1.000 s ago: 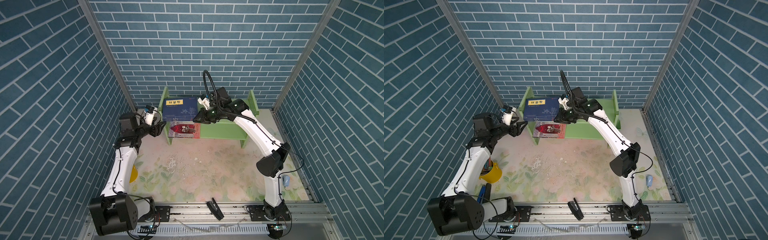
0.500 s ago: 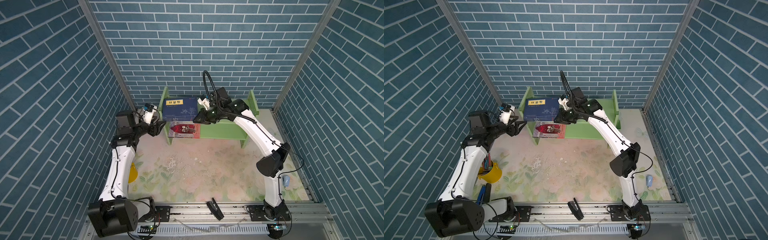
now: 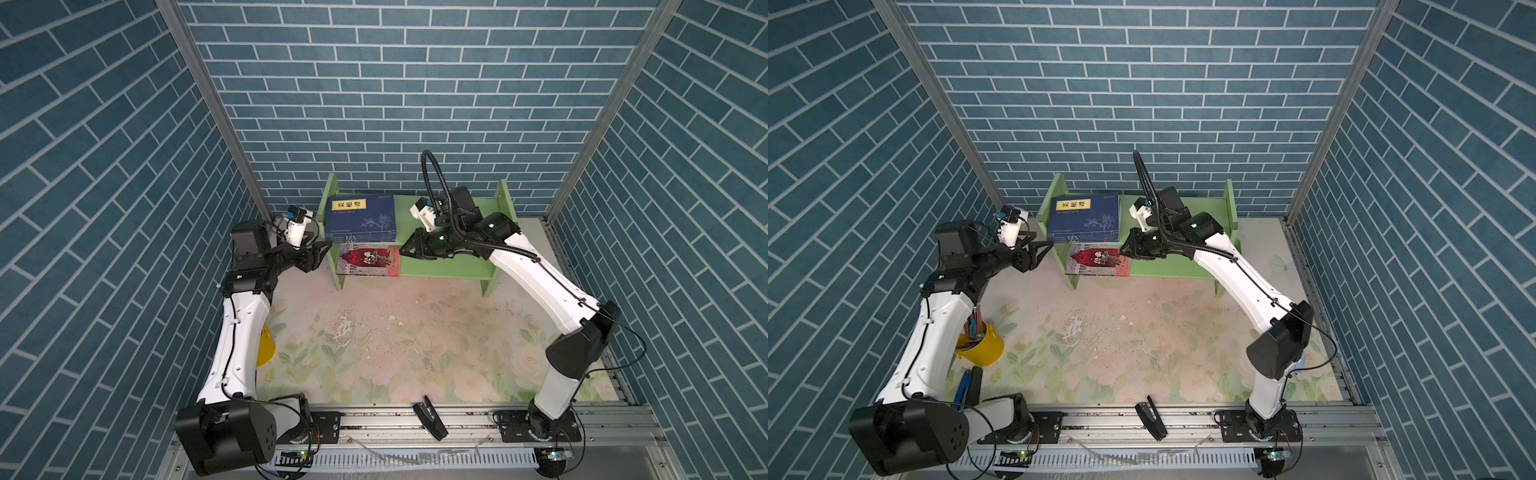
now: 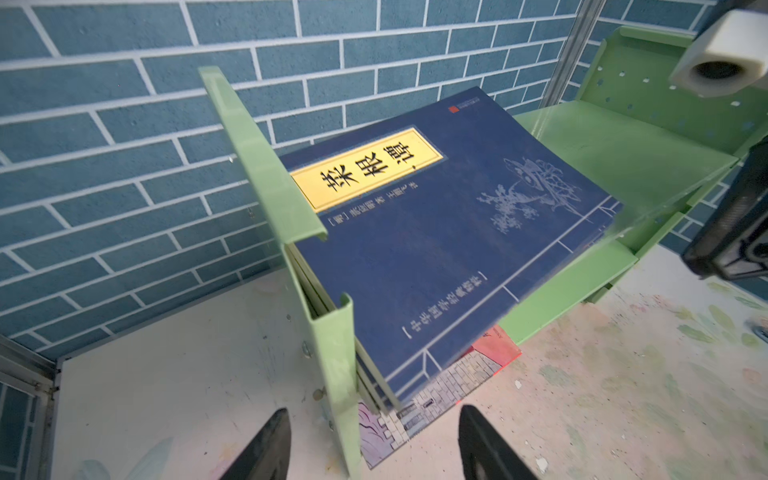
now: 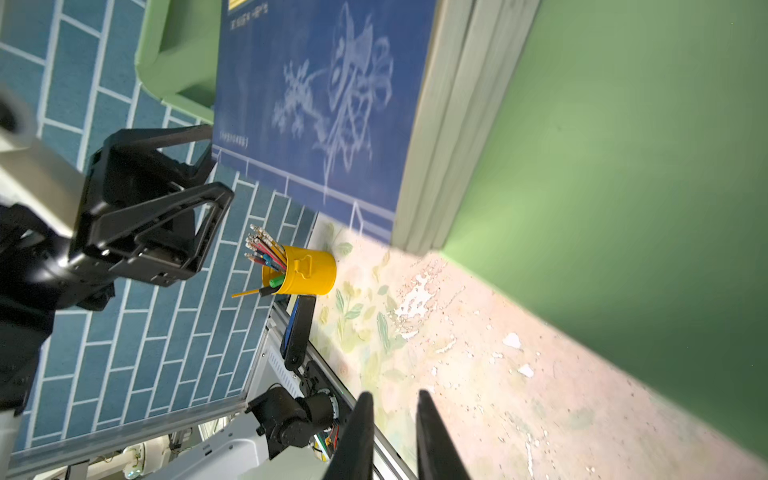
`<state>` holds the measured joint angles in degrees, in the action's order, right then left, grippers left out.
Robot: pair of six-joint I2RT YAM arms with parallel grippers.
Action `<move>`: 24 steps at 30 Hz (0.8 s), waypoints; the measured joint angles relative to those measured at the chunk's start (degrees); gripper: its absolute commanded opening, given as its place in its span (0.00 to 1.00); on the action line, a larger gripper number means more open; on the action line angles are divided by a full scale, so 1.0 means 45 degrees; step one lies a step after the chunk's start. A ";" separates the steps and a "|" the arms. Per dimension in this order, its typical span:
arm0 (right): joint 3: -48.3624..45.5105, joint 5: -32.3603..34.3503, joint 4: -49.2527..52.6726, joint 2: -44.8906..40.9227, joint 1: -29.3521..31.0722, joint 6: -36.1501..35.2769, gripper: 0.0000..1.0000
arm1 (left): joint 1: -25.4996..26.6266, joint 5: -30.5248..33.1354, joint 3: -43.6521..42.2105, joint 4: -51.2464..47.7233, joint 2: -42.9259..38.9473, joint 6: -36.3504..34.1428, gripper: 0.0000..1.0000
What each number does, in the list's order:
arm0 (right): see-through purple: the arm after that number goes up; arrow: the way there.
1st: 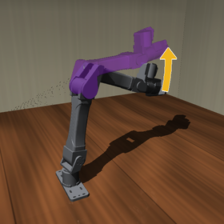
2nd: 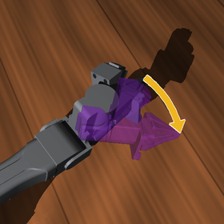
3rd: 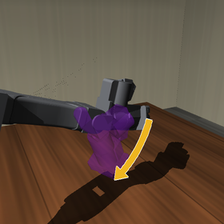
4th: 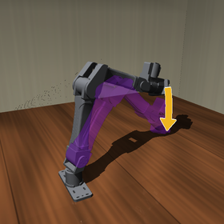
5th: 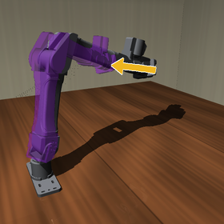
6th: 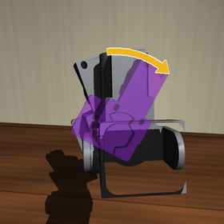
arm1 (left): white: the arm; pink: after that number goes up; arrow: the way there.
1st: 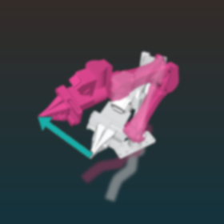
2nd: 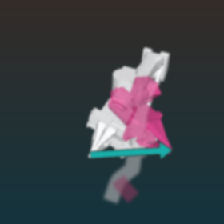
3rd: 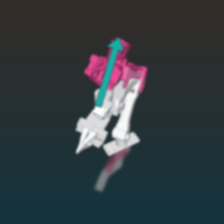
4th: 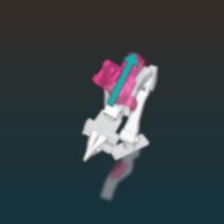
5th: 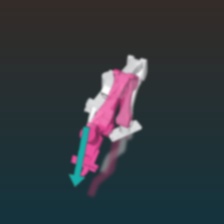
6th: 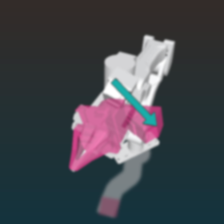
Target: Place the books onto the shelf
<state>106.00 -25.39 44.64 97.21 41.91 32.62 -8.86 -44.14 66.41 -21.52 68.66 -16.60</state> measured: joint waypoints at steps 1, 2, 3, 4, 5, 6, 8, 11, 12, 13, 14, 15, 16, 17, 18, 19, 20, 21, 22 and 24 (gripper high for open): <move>-0.0937 0.0165 -0.0447 -0.0801 0.0049 0.0029 0.19 | -0.0005 -0.0136 0.0039 -0.0491 -0.0063 -0.0160 0.65; -0.1715 0.0272 -0.0865 -0.1447 0.0102 0.0039 0.19 | -0.0005 -0.0272 0.0068 -0.0952 -0.0121 -0.0321 0.65; -0.2696 0.0423 -0.1384 -0.2273 0.0185 0.0078 0.18 | -0.0005 -0.0427 0.0083 -0.1477 -0.0180 -0.0544 0.65; -0.3526 0.0534 -0.1821 -0.2939 0.0277 0.0131 0.17 | -0.0005 -0.0554 0.0083 -0.2074 -0.0243 -0.0894 0.65; -0.4206 0.0617 -0.2215 -0.3424 0.0359 0.0189 0.17 | 0.0000 -0.0636 0.0053 -0.2540 -0.0282 -0.1205 0.65; -0.5071 0.0743 -0.2759 -0.3978 0.0476 0.0311 0.17 | 0.0000 -0.0690 -0.0063 -0.2919 -0.0350 -0.1520 0.65; -0.6635 0.1020 -0.3798 -0.4702 0.0719 0.0612 0.14 | 0.0000 -0.0631 -0.0636 -0.3269 -0.0549 -0.2011 0.65; -0.9073 0.1375 -0.5770 -0.5115 0.1112 0.1389 0.07 | 0.0000 -0.0316 -0.1967 -0.3279 -0.0724 -0.2501 0.65; -0.9806 0.1564 -0.6426 -0.5105 0.1248 0.1656 0.06 | 0.0000 -0.0189 -0.2380 -0.3181 -0.0724 -0.2555 0.65; -1.0666 0.1787 -0.7193 -0.5056 0.1418 0.2001 0.05 | 0.0000 -0.0058 -0.2827 -0.2997 -0.0699 -0.2565 0.65; -1.1259 0.1948 -0.7757 -0.5017 0.1520 0.2220 0.04 | 0.0000 0.0053 -0.3177 -0.2759 -0.0680 -0.2560 0.65; -1.1944 0.2123 -0.8422 -0.4925 0.1627 0.2535 0.02 | 0.0000 0.0151 -0.3487 -0.2487 -0.0661 -0.2550 0.65; -1.2517 0.2268 -0.9088 -0.4789 0.1715 0.2817 0.00 | 0.0000 0.0253 -0.3774 -0.2113 -0.0622 -0.2540 0.65; -1.2910 0.2419 -0.9632 -0.4639 0.1792 0.3065 0.00 | 0.0000 0.0330 -0.3963 -0.1763 -0.0597 -0.2516 0.65; -1.3221 0.2618 -1.0127 -0.4444 0.1875 0.3211 0.00 | 0.0000 0.0418 -0.4192 -0.1258 -0.0539 -0.2482 0.65; -1.3415 0.2875 -1.0540 -0.4235 0.1987 0.3332 0.00 | 0.0000 0.0544 -0.4386 -0.0724 -0.0457 -0.2429 0.65; -1.3512 0.3109 -1.0841 -0.4070 0.2093 0.3342 0.00 | 0.0000 0.0661 -0.4512 -0.0306 -0.0369 -0.2385 0.65; -1.3556 0.3439 -1.1113 -0.3910 0.2191 0.3337 0.00 | 0.0000 0.0787 -0.4634 0.0185 -0.0248 -0.2322 0.65; -1.3576 0.3842 -1.1380 -0.3779 0.2288 0.3293 0.00 | 0.0000 0.0937 -0.4779 0.0782 -0.0102 -0.2225 0.65; -1.3576 0.4551 -1.1890 -0.3604 0.2506 0.2963 0.00 | 0.0000 0.1219 -0.5095 0.1865 0.0170 -0.2079 0.65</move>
<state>44.91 -4.91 -8.86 80.99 53.19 45.95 -8.86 -38.65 43.48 -13.13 69.43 -25.96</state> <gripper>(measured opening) 0.048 0.651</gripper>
